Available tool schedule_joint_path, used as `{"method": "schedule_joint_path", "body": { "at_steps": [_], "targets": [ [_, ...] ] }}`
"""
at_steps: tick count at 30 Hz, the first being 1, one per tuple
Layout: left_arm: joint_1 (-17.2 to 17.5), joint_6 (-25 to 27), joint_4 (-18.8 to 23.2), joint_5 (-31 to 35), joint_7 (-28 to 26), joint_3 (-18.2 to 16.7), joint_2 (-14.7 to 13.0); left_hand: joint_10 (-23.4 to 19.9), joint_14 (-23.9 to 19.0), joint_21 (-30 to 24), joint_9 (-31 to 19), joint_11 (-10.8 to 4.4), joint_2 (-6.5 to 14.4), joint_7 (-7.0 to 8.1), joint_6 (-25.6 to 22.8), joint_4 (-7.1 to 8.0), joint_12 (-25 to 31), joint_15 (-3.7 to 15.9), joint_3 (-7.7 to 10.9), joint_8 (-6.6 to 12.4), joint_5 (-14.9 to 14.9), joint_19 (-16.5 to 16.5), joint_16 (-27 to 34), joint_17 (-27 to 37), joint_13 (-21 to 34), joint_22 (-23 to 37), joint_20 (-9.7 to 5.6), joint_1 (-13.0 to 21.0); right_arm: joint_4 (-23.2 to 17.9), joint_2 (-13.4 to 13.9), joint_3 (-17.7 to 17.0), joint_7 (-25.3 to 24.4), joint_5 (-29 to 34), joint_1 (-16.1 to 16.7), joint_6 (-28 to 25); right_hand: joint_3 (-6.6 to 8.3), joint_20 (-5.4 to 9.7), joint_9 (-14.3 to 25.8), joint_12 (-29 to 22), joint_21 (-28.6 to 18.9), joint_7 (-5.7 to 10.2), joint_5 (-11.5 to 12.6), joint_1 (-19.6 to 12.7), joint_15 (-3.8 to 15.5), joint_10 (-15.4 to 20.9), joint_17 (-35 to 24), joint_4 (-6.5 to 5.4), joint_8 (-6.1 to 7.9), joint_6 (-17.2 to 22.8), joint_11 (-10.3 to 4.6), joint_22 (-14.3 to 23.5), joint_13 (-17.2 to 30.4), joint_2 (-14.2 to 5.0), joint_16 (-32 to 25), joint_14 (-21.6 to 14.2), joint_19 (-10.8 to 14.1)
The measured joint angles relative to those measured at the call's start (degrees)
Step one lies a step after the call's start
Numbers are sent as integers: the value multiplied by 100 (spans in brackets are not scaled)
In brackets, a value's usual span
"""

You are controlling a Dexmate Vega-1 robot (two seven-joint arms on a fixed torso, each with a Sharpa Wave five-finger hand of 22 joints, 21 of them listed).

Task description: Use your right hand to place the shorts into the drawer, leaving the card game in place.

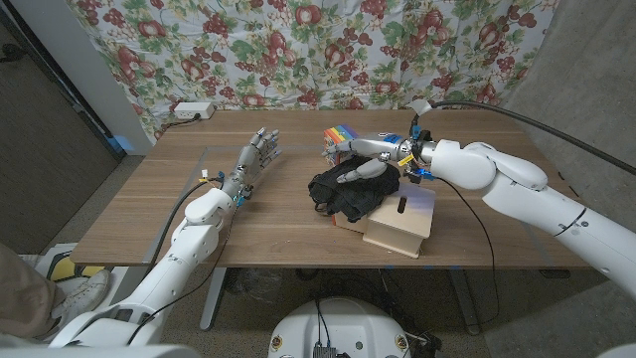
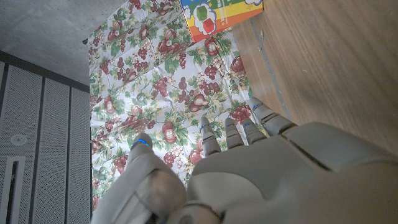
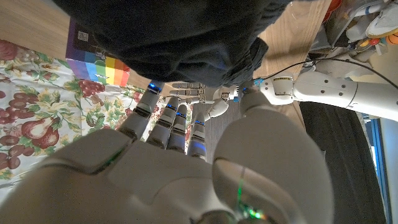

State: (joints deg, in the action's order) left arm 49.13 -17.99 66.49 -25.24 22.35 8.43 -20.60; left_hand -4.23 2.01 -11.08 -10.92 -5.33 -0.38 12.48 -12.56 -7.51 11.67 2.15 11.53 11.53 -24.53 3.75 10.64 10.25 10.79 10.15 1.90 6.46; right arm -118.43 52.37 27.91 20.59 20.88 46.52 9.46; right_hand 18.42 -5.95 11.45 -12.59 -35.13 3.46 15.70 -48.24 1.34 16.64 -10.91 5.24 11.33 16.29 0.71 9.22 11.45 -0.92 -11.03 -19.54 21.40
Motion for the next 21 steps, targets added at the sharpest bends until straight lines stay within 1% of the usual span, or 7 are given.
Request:
{"method": "schedule_joint_path", "body": {
  "at_steps": [4, 7, 9, 11, 17, 20, 21],
  "targets": [
    [0, 0, 9, 2, 1, 7, -2, 0, 0, 0, 0, 0, 0, 0, 0, 0, 0, 0, 0, 0, 0, -9, 0, 0, 0, 0, -9, 0, -27, 20, -48, -73, 17, 41, -8, -54, 0, 0, 0, 61, -9, 0, 221, 0, 0, -11, -129, 16, 9, 0, 0, 0, -1, 0, 0, 0],
    [-1, 3, 34, 4, 1, 17, -6, 0, 0, 0, 0, 0, 0, 0, 0, 0, 0, 0, 0, 0, 0, -9, 0, 0, 0, 0, -9, 0, -51, 32, -90, -156, 50, 77, -24, -96, 0, 0, 0, 122, -9, 0, 370, 0, 26, -17, -226, 16, 9, 26, 0, 0, -81, 0, 0, 0],
    [-1, 14, 54, 5, 2, 20, -12, 0, 0, 0, 0, 0, 0, 0, 0, 0, 0, 0, 0, 0, 0, -9, 0, 0, 0, 0, -9, 0, -64, 38, -113, -197, 67, 96, -39, -112, 0, 0, 0, 138, -9, 0, 465, 0, 26, -17, -242, 16, 9, 26, 0, 0, -105, 0, 0, 0],
    [4, 26, 77, 5, 1, 21, -16, 0, 0, 0, 0, 0, 0, 0, 0, 0, 0, 0, 0, 0, 0, -9, 0, 0, 0, 0, -9, 0, -71, 41, -125, -227, 82, 108, -50, -120, 0, 0, 0, 153, -9, 0, 517, 0, 26, -16, -298, 16, 8, 26, 0, -5, -111, 0, 0, 0],
    [50, 68, 154, 5, -12, 23, -50, 0, 0, 0, -17, 0, 0, 0, 0, 0, 0, 0, 0, 0, 0, -8, 0, 0, 0, 0, -9, 0, -107, 43, -192, -382, 120, 189, -93, -143, -52, 1, 0, 187, -9, 23, 586, 0, 26, -16, -321, 16, 8, 26, -1, -28, -136, 0, 0, 11],
    [69, 73, 184, 5, -28, 24, -55, 0, 0, 0, -17, 0, 0, 0, 0, 0, 0, 0, 0, 0, 0, -8, 0, 0, 0, 0, -8, 0, -125, 43, -214, -425, 129, 214, -108, -143, -62, 1, 0, 231, 2, 23, 648, 0, 26, -16, -369, 16, 80, 26, -1, -28, -194, 0, 0, 1],
    [79, 73, 198, 5, -37, 24, -57, 0, 0, 0, -17, 0, 0, 0, 0, 0, 0, 0, 0, 0, 0, -8, 0, 0, 0, 0, -8, 0, -133, 43, -222, -448, 132, 223, -125, -142, -62, 1, 0, 244, 2, 23, 685, 0, 26, -16, -388, 16, 81, 26, -1, -28, -160, 0, 0, 1]
  ]
}}
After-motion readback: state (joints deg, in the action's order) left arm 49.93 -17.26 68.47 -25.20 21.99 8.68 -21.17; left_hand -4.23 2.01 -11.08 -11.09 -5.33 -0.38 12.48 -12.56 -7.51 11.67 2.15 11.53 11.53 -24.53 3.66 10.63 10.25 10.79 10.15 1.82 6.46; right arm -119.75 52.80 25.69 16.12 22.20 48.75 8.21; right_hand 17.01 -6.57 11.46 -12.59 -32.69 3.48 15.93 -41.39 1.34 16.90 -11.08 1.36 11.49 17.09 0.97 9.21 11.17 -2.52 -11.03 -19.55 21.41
